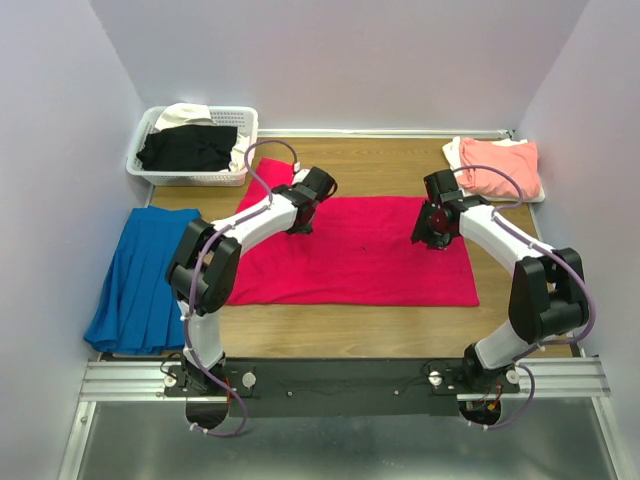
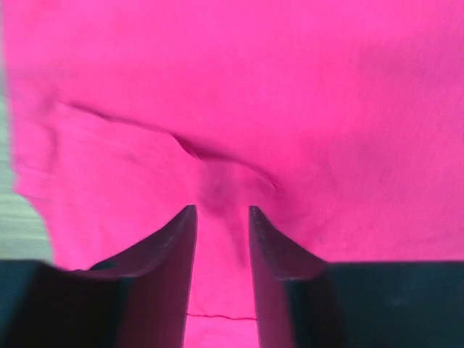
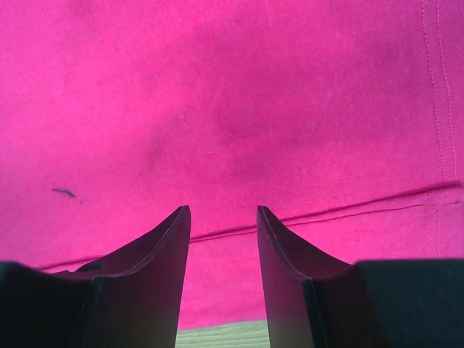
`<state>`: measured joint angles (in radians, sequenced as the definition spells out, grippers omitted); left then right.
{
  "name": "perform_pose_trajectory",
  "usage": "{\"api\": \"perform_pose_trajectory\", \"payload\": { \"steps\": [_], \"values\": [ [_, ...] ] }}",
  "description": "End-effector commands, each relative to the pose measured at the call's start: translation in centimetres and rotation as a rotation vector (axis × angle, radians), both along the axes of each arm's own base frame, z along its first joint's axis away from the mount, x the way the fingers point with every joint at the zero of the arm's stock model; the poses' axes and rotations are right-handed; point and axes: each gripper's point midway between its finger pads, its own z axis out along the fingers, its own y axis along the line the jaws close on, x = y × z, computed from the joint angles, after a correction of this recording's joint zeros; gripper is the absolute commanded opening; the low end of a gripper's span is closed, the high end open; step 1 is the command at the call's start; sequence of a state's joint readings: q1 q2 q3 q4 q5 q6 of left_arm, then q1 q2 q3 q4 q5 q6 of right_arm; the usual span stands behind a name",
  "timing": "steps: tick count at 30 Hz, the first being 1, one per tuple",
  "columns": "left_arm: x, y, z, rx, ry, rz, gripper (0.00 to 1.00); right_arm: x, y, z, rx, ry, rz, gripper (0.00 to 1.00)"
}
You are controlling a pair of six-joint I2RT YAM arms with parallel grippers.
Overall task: Fold and stack the t-shirts
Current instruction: Fold the flattened tshirt in 1/3 of the way
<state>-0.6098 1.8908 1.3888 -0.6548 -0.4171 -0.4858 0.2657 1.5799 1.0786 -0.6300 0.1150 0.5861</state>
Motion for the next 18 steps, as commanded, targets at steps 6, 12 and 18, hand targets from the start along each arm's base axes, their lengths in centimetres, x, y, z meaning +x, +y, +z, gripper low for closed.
{"api": "perform_pose_trajectory", "payload": {
  "steps": [6, 12, 18],
  "values": [
    [4.7, 0.0, 6.2, -0.024, -0.17, 0.081, 0.52, 1.0, -0.6, -0.6, -0.056, 0.006, -0.021, 0.52],
    [5.9, 2.5, 4.6, -0.172, -0.096, 0.139, 0.52, 0.8, -1.4, -2.4, -0.101, 0.049, -0.035, 0.52],
    [6.6, 4.1, 4.4, -0.214, -0.096, 0.153, 0.51, -1.0, -1.7, -4.6, -0.115, 0.123, -0.027, 0.52]
  ]
}}
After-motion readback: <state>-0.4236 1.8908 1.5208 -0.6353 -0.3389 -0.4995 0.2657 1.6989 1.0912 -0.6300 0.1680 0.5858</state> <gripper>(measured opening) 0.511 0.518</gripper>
